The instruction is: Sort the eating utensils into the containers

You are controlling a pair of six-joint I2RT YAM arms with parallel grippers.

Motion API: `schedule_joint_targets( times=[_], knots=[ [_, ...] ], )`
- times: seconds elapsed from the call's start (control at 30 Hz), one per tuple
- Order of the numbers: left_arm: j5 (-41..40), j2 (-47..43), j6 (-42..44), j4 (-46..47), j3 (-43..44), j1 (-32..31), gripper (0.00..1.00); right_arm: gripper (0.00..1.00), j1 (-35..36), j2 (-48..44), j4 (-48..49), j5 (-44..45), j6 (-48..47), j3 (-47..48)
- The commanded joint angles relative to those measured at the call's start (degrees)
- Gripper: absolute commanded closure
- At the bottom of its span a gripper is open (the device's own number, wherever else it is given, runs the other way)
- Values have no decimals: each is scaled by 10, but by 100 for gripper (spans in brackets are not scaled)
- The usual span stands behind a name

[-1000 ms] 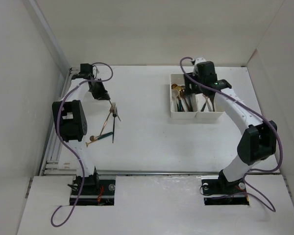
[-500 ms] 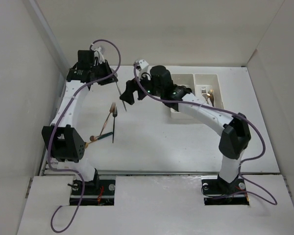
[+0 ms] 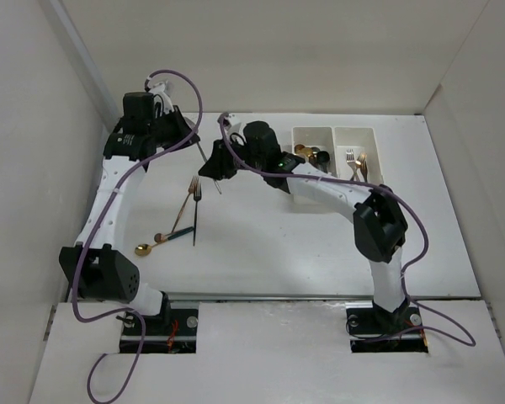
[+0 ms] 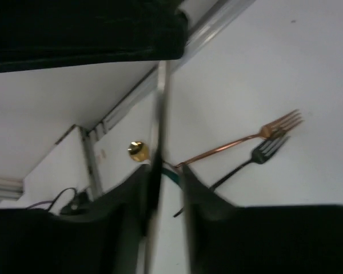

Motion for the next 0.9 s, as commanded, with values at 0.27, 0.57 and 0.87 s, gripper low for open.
schedule_joint_targets(
  times=[0.27, 0.57, 0.87],
  knots=[
    [33, -33, 15, 35, -37, -8, 20, 100, -17, -47, 99, 42, 32, -36],
    [-149, -11, 155, 2, -79, -8, 32, 100, -215, -226, 34, 159, 0, -220],
    [-177, 59, 265, 7, -179, -8, 40, 100, -386, -250, -188, 290, -165, -256]
  ],
)
